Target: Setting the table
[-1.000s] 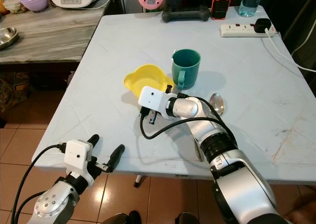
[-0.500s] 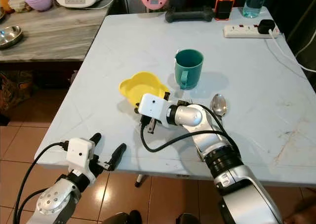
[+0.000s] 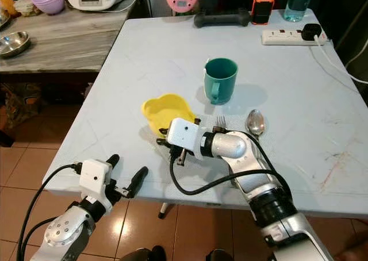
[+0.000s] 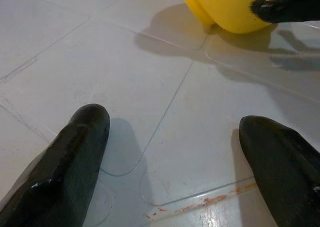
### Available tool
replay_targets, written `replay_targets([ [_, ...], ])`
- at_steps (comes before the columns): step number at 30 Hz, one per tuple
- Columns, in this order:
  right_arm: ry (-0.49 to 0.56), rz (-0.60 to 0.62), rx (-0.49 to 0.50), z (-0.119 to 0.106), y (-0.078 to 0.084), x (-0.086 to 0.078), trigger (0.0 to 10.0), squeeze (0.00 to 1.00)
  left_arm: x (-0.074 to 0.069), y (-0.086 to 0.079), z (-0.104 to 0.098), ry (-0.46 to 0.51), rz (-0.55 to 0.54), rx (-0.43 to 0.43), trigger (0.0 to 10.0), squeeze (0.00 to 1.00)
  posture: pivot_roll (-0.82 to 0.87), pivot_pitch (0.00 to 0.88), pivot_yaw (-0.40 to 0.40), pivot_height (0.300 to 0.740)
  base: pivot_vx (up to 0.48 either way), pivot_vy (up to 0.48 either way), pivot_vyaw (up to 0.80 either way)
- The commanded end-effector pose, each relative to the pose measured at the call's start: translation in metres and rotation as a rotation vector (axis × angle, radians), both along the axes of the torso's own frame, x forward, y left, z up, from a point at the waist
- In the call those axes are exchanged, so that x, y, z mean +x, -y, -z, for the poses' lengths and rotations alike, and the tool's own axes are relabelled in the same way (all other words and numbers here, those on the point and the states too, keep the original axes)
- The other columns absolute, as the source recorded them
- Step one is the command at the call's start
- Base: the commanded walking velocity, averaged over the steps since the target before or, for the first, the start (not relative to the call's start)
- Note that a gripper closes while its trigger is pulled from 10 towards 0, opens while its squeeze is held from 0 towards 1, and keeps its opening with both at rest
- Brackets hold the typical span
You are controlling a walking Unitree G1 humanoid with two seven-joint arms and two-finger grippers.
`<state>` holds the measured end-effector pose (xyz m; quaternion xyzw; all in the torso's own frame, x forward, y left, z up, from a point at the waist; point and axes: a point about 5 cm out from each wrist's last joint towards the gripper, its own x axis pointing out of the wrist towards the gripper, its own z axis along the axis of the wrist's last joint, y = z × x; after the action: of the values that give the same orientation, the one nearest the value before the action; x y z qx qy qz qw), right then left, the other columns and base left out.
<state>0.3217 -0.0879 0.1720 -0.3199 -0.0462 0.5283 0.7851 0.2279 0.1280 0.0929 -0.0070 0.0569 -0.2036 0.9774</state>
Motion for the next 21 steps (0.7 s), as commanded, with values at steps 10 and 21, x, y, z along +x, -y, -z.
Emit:
replay_targets([
  [10,0.107,0.017,-0.017,-0.019,0.0,0.002,10.0,1.0,-0.003,-0.011,0.019,-0.105,-0.017,0.039,10.0,0.0,-0.06,0.123,0.136,0.74,0.0,0.0,0.0],
  [21,0.138,0.124,-0.041,-0.009,0.022,0.005,10.0,1.0,-0.003,-0.012,0.02,-0.114,-0.026,0.043,10.0,0.0,-0.05,0.119,0.134,0.74,0.0,0.0,0.0],
])
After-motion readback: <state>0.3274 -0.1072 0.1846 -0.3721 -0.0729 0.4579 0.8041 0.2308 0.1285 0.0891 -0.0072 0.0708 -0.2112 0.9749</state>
